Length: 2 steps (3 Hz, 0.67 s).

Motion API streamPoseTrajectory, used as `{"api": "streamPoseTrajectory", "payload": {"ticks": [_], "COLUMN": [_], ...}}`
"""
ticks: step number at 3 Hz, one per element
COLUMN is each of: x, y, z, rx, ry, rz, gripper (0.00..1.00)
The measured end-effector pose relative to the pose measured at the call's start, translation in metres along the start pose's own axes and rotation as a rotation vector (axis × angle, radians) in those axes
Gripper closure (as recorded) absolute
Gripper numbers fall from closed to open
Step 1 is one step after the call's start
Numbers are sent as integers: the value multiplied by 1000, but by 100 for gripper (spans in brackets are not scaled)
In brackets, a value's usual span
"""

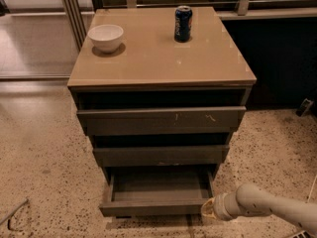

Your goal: Close bottom drawer

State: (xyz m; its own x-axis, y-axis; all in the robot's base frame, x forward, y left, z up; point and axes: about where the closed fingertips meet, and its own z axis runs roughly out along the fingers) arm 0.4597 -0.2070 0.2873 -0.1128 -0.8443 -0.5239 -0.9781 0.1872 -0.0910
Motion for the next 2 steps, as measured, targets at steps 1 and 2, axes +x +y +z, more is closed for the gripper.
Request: {"api": "streamPoseTrajectory", "payload": {"ticks": [1, 2], "x": [20, 33], "y": [16, 26], "z": [38, 69], "rx": [-49, -70], "ry": [-4, -27], "rz": [31, 38], "gripper": [100, 100]}}
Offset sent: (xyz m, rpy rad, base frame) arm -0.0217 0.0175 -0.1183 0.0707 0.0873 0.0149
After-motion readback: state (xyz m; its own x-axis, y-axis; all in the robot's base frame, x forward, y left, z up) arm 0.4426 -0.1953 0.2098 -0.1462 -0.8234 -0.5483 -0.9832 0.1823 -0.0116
